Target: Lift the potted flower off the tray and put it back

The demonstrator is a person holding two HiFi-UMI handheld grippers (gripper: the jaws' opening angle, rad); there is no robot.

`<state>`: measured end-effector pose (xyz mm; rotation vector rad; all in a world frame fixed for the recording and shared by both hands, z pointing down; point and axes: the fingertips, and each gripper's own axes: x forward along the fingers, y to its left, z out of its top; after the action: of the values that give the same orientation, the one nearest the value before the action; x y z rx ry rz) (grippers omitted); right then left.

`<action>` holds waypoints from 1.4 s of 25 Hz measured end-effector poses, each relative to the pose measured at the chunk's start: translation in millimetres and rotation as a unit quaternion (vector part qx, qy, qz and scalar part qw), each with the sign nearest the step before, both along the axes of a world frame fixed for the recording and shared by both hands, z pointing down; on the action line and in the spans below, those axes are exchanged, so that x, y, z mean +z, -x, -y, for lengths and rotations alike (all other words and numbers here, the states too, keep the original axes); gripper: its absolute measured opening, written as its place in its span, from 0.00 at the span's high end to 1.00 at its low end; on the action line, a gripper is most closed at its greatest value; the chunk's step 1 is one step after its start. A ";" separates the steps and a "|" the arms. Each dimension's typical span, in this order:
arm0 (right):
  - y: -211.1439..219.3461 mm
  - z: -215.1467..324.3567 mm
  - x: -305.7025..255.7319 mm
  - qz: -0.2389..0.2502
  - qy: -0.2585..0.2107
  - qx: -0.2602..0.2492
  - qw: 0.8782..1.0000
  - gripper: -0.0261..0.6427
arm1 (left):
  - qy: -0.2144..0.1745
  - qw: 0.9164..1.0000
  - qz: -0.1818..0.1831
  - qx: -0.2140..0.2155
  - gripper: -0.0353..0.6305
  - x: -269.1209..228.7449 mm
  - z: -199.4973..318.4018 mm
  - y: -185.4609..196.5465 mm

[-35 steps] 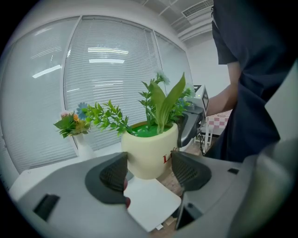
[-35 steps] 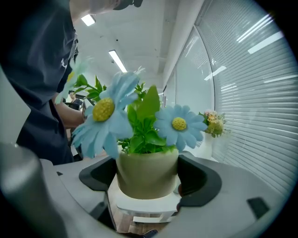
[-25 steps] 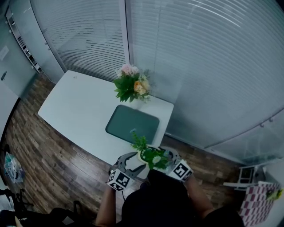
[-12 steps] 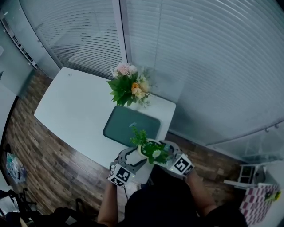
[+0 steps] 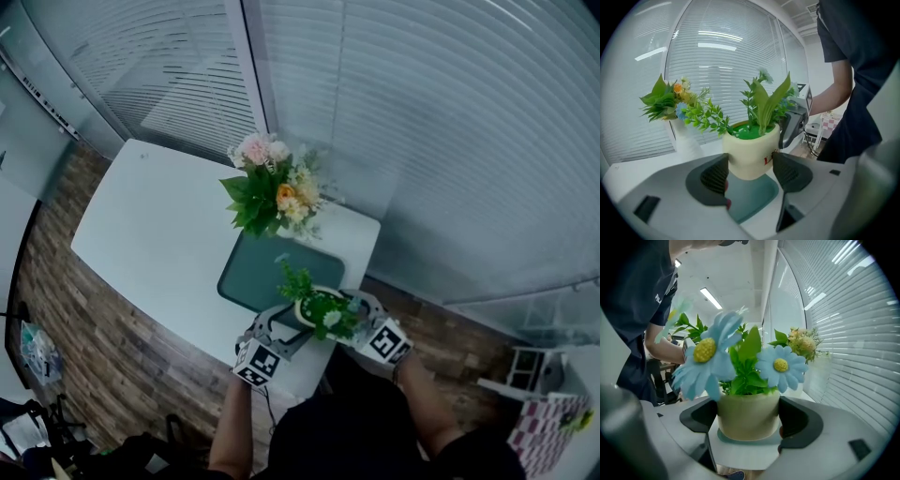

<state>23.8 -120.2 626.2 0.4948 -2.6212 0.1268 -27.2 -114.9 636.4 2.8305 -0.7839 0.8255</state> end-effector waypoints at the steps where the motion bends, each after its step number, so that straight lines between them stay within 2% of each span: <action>1: -0.5 2.6 3.2 -0.003 0.003 0.001 1.000 0.36 | 0.002 1.000 0.001 0.000 0.51 2.0 3.1 0.0; 18: 3.9 59.0 48.9 -0.019 0.008 0.007 1.000 0.36 | 0.046 0.999 0.027 -0.006 0.51 46.7 59.7 3.7; 29: 3.8 74.6 65.3 -0.028 0.022 0.010 0.999 0.36 | 0.061 0.998 0.034 -0.007 0.51 66.1 74.4 4.2; 35: 6.0 82.6 70.5 -0.040 0.020 0.010 0.999 0.36 | 0.068 0.997 0.025 -0.006 0.51 72.2 82.5 6.7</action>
<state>17.9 -202.8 696.6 0.5022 -2.5314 0.1625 -34.0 -197.4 708.6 2.6941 -0.7218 0.9136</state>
